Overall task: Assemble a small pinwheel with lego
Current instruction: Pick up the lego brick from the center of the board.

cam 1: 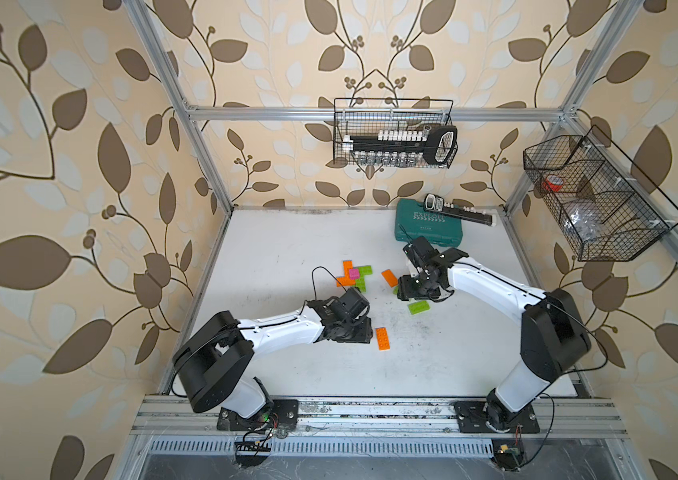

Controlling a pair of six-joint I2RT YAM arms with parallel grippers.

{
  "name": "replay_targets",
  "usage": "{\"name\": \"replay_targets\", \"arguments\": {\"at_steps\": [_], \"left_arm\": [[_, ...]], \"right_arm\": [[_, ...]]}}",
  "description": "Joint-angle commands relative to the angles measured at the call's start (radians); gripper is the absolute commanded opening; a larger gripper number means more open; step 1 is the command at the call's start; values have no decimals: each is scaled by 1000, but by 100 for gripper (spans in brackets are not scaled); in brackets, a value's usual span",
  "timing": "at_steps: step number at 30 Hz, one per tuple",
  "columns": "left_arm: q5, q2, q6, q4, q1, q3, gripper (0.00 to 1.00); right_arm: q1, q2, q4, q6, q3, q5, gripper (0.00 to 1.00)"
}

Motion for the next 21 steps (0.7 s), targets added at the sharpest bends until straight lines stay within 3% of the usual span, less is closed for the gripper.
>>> {"name": "replay_targets", "arguments": {"at_steps": [1, 6, 9, 21], "left_arm": [[-7, -124, 13, -44, 97, -32, 62], [50, -254, 54, -93, 265, -68, 64], [64, -298, 81, -131, 321, -71, 64], [86, -338, 72, -143, 366, -94, 64]], "right_arm": [[-9, 126, -47, -105, 124, 24, 66], [-15, 314, -114, -168, 335, 35, 64], [-22, 399, -154, -198, 442, 55, 61], [-48, 576, -239, -247, 642, -16, 56]]}}
